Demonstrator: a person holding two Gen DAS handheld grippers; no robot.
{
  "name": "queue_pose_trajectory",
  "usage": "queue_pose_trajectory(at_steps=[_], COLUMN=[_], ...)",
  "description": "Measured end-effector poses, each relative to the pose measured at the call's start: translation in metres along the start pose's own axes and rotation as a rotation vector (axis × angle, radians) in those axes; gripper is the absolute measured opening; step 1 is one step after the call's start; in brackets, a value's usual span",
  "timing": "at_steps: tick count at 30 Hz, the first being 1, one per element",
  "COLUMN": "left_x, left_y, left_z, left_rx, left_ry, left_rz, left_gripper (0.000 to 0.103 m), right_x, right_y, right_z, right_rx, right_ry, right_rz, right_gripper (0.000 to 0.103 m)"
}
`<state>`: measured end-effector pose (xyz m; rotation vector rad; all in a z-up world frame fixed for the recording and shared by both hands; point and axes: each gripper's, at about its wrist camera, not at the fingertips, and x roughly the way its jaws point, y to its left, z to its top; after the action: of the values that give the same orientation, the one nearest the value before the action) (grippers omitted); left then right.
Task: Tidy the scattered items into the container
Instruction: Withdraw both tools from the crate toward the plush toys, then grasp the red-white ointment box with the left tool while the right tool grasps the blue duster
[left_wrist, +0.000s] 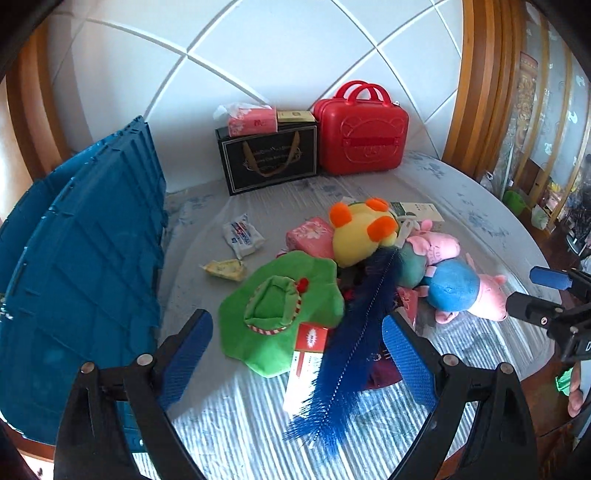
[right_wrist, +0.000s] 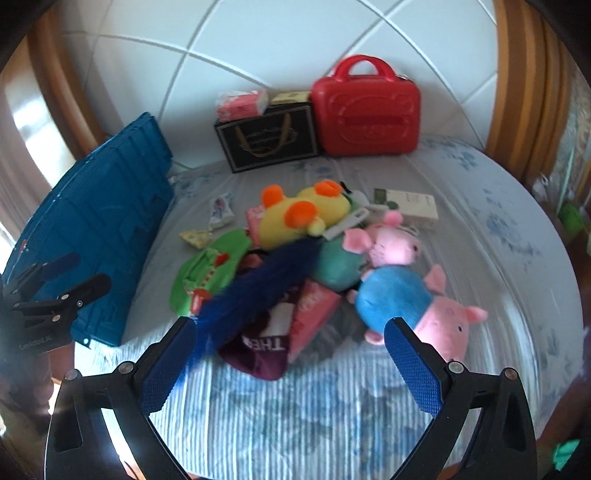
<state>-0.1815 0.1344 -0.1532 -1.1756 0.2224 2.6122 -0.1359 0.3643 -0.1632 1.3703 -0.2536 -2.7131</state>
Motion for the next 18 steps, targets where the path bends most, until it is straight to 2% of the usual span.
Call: queue_pose_trajectory(at_steps=[6, 9, 12, 18], left_x=[0.03, 0.043, 0.06, 0.101], left_y=[-0.009, 0.003, 0.022, 0.039], left_z=[-0.013, -0.022, -0.034, -0.062], left_rx=[-0.045, -0.069, -0.092, -0.091], left_ry=[0.025, 0.039, 0.075, 0.171], left_rz=[0.041, 0.114, 0.162, 0.143], left_gripper=[0.095, 0.095, 0.095, 0.095], right_x=[0.016, 0.031, 0.049, 0.084], right_y=[-0.06, -0.073, -0.072, -0.06], right_z=[-0.012, -0.017, -0.024, -0.041], right_rx=[0.083, 0.102, 0.102, 0.149], right_ry=[0.047, 0.078, 0.119, 0.176], right_rz=[-0.065, -0.05, -0.022, 0.021], right_gripper=[0.103, 0.103, 0.103, 0.103])
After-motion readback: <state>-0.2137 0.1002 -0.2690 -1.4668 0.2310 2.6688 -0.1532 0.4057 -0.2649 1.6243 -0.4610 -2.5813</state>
